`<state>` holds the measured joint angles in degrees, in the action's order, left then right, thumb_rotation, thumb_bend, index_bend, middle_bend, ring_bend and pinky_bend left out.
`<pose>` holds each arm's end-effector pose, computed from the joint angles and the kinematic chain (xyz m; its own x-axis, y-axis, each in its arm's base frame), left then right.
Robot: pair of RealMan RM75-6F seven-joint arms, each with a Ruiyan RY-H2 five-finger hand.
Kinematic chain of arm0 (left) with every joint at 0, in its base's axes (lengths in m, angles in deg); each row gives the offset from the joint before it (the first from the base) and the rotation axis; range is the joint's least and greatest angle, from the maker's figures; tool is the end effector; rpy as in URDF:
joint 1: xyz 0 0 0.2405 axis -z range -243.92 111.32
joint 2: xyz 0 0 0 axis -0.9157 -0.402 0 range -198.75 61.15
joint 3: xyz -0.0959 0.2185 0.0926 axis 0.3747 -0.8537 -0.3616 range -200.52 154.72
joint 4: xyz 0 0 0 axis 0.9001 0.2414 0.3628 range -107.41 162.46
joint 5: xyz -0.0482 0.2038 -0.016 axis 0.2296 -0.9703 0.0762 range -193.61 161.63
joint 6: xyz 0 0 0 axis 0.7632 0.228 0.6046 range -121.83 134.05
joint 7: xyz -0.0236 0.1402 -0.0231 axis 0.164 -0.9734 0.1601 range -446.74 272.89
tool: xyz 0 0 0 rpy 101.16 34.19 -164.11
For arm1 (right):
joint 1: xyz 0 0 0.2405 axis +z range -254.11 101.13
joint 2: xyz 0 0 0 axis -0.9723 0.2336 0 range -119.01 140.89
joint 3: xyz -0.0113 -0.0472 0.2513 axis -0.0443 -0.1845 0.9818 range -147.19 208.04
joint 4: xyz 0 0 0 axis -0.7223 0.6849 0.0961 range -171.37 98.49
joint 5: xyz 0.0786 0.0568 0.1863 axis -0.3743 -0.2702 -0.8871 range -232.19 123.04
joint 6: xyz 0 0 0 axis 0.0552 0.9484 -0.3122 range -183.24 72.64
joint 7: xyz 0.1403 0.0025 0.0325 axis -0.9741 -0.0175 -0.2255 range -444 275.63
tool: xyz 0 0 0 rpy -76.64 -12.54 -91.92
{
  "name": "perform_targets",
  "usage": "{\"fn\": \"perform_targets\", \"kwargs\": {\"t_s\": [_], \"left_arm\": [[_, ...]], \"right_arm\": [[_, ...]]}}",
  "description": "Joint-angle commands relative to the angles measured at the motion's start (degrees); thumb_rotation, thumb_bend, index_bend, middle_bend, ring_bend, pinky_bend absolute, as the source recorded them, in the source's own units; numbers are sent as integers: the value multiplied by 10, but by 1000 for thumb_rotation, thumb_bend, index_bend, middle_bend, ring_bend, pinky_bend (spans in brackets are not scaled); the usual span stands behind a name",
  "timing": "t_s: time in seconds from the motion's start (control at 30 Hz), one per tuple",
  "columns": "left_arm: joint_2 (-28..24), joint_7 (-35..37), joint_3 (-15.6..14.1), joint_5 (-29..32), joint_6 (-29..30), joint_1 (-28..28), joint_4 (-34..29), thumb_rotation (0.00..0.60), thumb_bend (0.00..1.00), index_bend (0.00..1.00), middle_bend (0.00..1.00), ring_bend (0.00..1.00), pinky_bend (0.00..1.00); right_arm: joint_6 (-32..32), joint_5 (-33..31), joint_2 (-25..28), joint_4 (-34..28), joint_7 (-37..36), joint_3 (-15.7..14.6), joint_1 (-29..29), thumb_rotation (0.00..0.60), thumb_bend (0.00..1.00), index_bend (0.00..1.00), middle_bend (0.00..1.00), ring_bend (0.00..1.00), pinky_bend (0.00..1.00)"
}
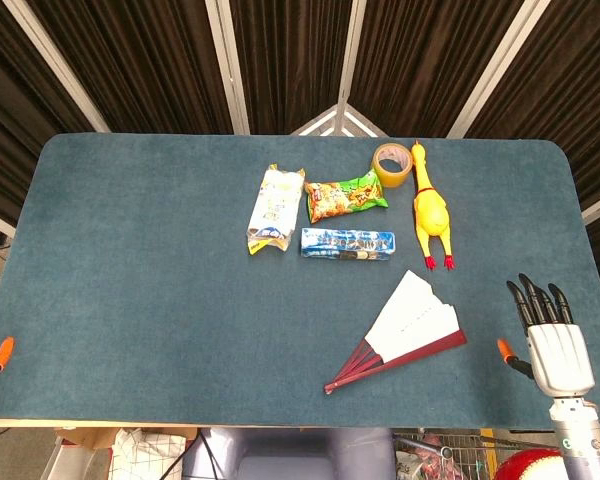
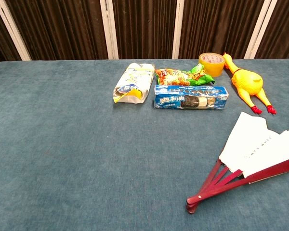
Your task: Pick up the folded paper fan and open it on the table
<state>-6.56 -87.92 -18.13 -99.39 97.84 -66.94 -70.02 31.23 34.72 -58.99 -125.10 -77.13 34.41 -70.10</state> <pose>-0.3090 0.1562 0.1836 0.3632 -0.1064 0.9256 0.9291 0.1160 -0.3512 -0.2986 -0.1931 0.1352 0.4722 0.0601 0.8795 -0.8756 -0.0831 0.4758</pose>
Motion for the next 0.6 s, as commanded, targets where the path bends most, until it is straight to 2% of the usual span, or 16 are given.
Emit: {"fn": "perform_targets", "kwargs": {"t_s": [0.03, 0.3, 0.6], "left_arm": [[0, 0, 0, 0, 0, 0, -1, 600, 442, 86, 0, 0, 0], [0, -2, -5, -15, 13, -5, -3, 600, 442, 86, 0, 0, 0], [0, -3, -2, -4, 5, -3, -2, 600, 442, 86, 0, 0, 0]], "right_arm": [[0, 1, 0, 0, 1, 0, 0, 600, 306, 64, 57, 135, 86], [8, 9, 4, -7, -1, -3, -3, 600, 306, 67, 57, 135, 86], [-12, 13, -1, -6, -5, -11, 5, 600, 306, 80, 57, 135, 86]]}}
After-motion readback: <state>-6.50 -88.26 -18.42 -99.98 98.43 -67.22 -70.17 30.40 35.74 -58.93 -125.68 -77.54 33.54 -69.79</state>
